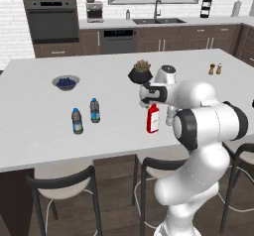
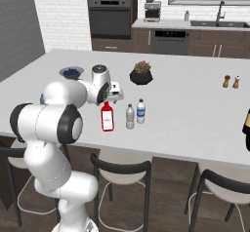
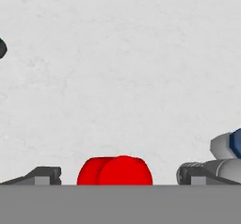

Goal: Move the plastic bottles in the middle to the plastics group, and the glass bottles in the middle to the glass group.

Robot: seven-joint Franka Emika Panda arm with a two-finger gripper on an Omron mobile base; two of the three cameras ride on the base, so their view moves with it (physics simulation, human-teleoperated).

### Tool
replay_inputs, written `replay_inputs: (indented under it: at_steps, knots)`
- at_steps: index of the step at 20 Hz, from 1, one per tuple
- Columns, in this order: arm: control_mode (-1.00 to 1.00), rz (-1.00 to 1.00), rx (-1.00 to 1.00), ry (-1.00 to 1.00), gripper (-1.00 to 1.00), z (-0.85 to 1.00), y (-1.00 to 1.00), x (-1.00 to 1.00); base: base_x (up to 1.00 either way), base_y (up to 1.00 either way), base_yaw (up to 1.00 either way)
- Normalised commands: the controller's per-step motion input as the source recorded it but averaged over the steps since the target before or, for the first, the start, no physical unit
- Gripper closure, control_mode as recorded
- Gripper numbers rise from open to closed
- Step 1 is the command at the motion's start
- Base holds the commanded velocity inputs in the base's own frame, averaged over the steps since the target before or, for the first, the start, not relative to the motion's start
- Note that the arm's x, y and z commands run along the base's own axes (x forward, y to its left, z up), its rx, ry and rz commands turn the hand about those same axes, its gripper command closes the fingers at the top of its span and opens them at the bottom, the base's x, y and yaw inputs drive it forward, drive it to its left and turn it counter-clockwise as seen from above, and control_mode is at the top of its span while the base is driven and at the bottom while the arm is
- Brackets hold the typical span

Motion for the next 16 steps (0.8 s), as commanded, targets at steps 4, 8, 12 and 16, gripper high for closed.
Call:
replay_inputs:
  at_steps: [4, 8, 12, 16]
  knots:
    - [-1.00, -0.07, 0.01, 0.00, -1.00, -0.02, -0.16, -0.06, 0.00, 0.00, 0.00]
    - [-1.00, -0.05, 0.00, 0.00, -1.00, -0.12, -0.01, 0.00, 0.00, 0.00, 0.00]
    - [-1.00, 0.00, 0.00, 0.00, -1.00, -0.06, 0.00, 0.00, 0.00, 0.00, 0.00]
    - [-1.00, 0.00, 0.00, 0.00, 1.00, -0.04, 0.00, 0.00, 0.00, 0.00, 0.00]
